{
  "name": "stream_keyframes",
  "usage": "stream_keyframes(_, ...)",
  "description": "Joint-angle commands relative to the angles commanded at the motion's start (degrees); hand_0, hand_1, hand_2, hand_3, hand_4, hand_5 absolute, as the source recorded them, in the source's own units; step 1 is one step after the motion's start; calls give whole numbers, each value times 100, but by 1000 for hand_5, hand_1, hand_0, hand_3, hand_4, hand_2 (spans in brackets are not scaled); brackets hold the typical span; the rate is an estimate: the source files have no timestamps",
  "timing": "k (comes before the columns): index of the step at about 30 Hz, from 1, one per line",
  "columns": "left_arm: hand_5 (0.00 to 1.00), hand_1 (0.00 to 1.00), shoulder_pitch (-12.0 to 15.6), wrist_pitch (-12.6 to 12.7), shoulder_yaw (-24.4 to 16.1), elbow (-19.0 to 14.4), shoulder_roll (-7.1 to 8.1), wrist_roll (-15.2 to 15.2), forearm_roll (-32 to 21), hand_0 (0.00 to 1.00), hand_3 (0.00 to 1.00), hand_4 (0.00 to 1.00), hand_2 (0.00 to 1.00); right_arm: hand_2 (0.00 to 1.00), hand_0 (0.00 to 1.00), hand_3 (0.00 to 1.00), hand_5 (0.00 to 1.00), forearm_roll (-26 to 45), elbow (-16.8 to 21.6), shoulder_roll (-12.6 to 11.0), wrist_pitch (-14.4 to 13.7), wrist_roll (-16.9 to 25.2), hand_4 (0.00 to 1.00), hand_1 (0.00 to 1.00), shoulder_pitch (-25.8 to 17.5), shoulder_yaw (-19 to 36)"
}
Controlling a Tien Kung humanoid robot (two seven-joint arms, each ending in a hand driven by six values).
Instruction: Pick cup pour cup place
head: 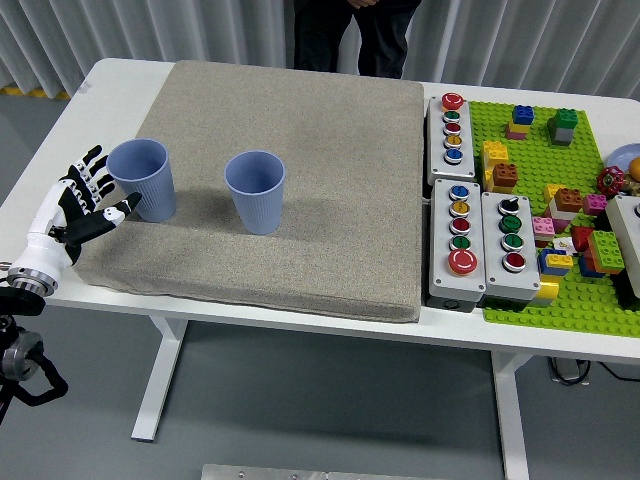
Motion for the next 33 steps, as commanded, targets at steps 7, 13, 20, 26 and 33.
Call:
stream_keyframes(7, 83, 929, -151, 21, 127, 254, -82, 0, 5, 933, 998, 860, 998, 739, 721, 699, 299, 1, 0, 0, 0, -1, 321, 689, 8, -3)
stream_keyframes(13, 110, 929, -226, 54, 198, 425, -164, -4, 13, 932, 998, 877, 998, 740, 721, 699, 302, 21, 0, -6, 0, 2, 320, 689, 16, -19)
stream_keyframes(20, 174, 929, -323, 74, 260, 537, -262, -11, 37, 932, 998, 908, 998, 741, 722, 698, 304, 41, 0, -12, 4, 8, 316, 690, 12, -41)
stream_keyframes(26, 334, 930, -370, 75, 295, 552, -262, 8, 151, 932, 998, 998, 998, 742, 722, 700, 307, 38, 0, -15, 6, 10, 315, 690, 18, -45)
stream_keyframes(33, 330, 931, -405, 50, 306, 540, -239, 40, 306, 935, 998, 998, 998, 742, 722, 701, 305, 31, 0, -19, 11, 9, 315, 690, 9, -51)
